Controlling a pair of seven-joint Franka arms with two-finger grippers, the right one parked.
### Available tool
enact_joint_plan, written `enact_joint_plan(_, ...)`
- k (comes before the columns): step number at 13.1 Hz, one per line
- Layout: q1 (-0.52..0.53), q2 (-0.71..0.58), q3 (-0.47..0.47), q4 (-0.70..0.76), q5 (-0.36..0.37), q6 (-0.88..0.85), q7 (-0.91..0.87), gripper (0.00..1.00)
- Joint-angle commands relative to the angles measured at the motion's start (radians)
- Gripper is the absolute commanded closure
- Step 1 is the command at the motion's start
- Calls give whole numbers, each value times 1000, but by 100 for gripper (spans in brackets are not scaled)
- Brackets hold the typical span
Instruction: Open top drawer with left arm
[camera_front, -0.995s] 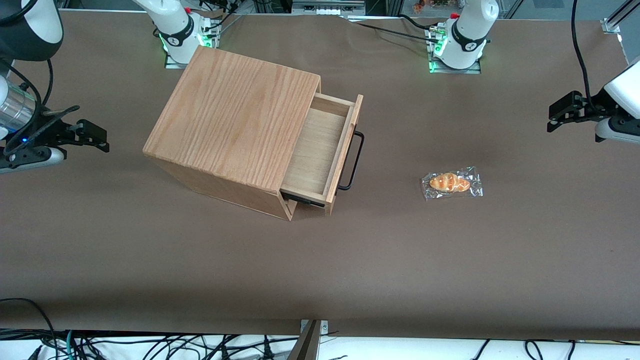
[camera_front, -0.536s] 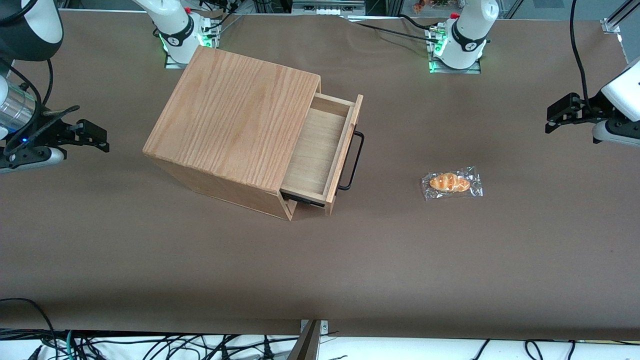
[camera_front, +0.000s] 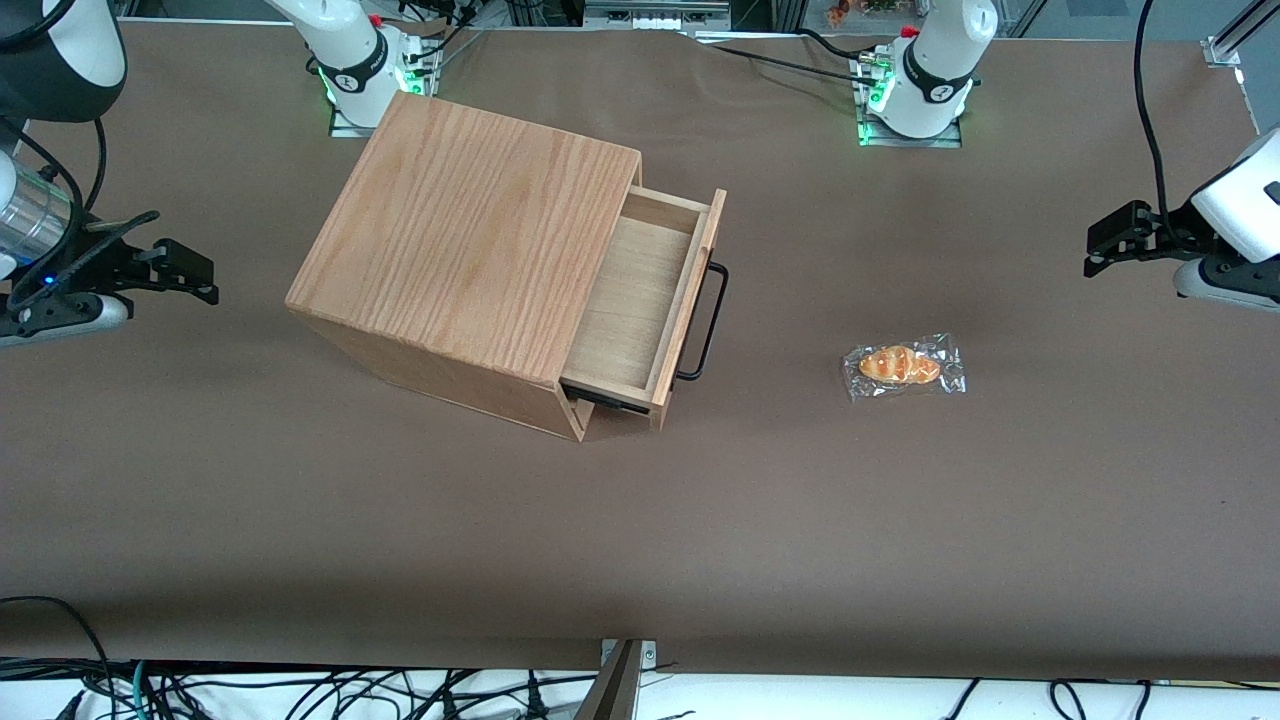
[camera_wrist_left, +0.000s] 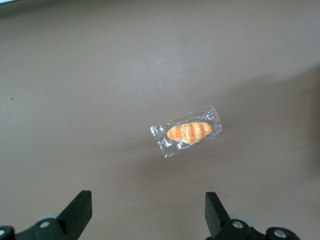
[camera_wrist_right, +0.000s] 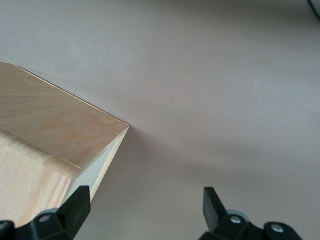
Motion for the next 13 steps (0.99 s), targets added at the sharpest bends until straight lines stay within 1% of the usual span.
enact_joint_plan(1,12,-2,-3,5,-46,7,-6,0)
enact_joint_plan(7,10,0,-3,5,-31,6,-3,0)
enact_joint_plan(13,12,0,-3,5,-31,6,-3,0)
